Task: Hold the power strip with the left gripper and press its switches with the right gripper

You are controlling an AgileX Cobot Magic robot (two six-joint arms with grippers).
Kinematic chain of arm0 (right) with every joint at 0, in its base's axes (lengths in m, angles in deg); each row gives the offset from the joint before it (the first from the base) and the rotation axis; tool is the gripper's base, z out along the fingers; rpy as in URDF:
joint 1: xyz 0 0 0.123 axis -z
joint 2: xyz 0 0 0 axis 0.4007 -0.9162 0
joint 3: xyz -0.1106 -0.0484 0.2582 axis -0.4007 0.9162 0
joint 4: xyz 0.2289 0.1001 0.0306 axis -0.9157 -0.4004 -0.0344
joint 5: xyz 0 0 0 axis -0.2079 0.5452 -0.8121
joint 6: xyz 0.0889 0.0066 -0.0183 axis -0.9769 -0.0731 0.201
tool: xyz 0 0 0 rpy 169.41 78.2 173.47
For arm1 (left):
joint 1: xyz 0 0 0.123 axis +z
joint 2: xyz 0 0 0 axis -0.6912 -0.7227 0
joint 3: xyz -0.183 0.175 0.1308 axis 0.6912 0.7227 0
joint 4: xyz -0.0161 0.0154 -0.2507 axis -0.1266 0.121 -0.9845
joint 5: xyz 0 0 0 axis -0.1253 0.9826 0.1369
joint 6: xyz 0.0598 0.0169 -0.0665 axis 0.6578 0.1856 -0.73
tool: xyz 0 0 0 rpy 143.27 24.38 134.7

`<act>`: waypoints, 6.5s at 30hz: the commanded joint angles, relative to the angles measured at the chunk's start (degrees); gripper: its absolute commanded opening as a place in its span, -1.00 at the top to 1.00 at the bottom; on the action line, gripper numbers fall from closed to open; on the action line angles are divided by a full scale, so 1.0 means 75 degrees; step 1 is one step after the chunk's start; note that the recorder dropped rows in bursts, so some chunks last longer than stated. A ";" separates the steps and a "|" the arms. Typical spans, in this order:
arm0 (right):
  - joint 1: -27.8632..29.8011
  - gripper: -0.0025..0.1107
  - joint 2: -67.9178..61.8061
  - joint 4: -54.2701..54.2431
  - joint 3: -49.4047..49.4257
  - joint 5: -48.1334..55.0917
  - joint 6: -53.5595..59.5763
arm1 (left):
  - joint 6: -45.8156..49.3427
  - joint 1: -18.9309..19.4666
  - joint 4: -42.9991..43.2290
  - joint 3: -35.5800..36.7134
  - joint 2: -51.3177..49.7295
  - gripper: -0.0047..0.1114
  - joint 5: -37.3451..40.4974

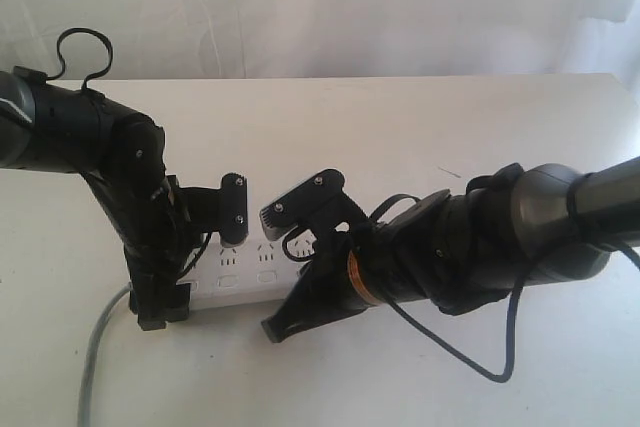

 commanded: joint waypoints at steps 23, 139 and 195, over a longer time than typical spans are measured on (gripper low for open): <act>0.0002 0.96 -0.0331 0.0165 -0.0487 0.0607 0.0218 | 0.0047 0.0030 0.0125 0.0309 -0.0448 0.92 -0.0176; 0.0002 0.96 -0.0349 0.0161 0.0640 0.1585 -0.0786 | 0.0094 0.0014 -0.0177 0.0309 -0.0448 0.92 0.0026; 0.0002 0.96 0.9289 0.0875 0.3175 0.2894 0.1564 | 0.0076 0.0014 -0.0221 0.0309 -0.0448 0.92 -0.0147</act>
